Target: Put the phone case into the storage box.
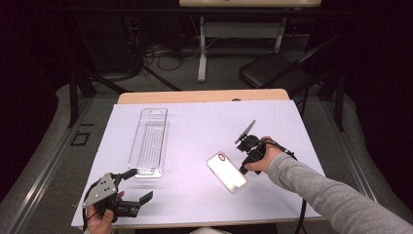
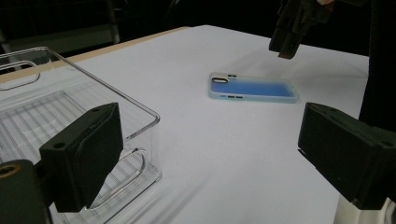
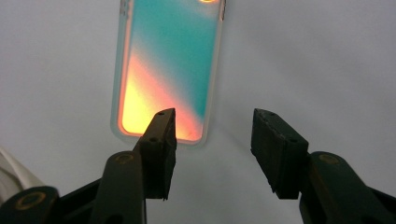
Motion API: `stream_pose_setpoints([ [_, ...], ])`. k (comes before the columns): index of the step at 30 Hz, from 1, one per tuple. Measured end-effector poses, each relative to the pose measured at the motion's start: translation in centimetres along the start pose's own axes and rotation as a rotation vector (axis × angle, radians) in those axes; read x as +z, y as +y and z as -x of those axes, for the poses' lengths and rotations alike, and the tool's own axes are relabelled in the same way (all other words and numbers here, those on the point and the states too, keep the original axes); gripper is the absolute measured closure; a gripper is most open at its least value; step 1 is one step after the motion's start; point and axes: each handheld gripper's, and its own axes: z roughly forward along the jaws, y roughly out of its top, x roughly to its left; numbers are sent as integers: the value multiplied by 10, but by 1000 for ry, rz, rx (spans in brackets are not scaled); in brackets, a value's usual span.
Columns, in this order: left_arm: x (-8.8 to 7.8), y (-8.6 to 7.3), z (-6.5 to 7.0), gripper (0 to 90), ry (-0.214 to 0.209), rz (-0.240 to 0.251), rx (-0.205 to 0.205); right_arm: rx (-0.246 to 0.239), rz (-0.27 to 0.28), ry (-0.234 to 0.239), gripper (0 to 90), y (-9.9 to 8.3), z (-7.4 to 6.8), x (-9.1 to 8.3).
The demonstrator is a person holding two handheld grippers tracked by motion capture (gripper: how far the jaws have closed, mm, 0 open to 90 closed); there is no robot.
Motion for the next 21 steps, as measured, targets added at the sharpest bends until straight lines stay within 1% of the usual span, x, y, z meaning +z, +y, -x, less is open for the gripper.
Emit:
stream_pose_setpoints([
  [1, 0, 0, 0, 71, -1, -1, 1, 27, 121, 12, 526, 0, -2, 12],
  [2, 0, 0, 0, 71, 0, -1, 1, 96, 313, 41, 531, -3, -7, 27],
  [3, 0, 0, 0, 70, 0, -1, 1, 69, 251, 33, 540, -1, -5, 25],
  [4, 0, 0, 0, 71, -1, -1, 0, 21, 110, 8, 555, 2, -2, 16],
  [7, 0, 0, 0, 71, 0, -2, 0, 29, 104, 10, 572, 3, -3, 19],
  [9, 0, 0, 0, 71, 0, -2, 1, 22, 60, 3, 596, 4, -3, 19],
  [10, 0, 0, 0, 71, 0, -2, 1, 34, 55, 11, 619, 5, -4, 22],
  [11, 0, 0, 0, 71, 0, -3, 2, 43, 60, 11, 629, 5, -4, 23],
  [12, 0, 0, 0, 70, 0, -4, 2, 36, 77, 9, 646, 5, -4, 25],
  [13, 0, 0, 0, 71, 0, -4, 2, 36, 77, 9, 646, 5, -4, 25],
  [14, 0, 0, 0, 71, 0, -5, 1, 50, 116, 16, 658, 4, -5, 30],
  [15, 0, 0, 0, 71, -1, -6, 3, 56, 129, 16, 661, 4, -5, 33],
  [16, 0, 0, 0, 71, -1, -6, 3, 56, 129, 16, 661, 4, -5, 33],
  [17, 0, 0, -1, 70, 2, -1, 3, 52, 96, 7, 665, 5, -5, 33],
  [18, 0, 0, -1, 70, 2, -1, 3, 39, 83, 6, 668, 6, -4, 33],
  [19, 0, 0, -1, 70, 3, -2, 3, 39, 66, 4, 670, 6, -3, 33],
  [20, 0, 0, -1, 70, 4, -2, 2, 39, 66, 4, 670, 6, -3, 33],
  [21, -1, 0, -1, 71, 4, -2, 0, 38, 49, 3, 679, 7, -4, 35],
])
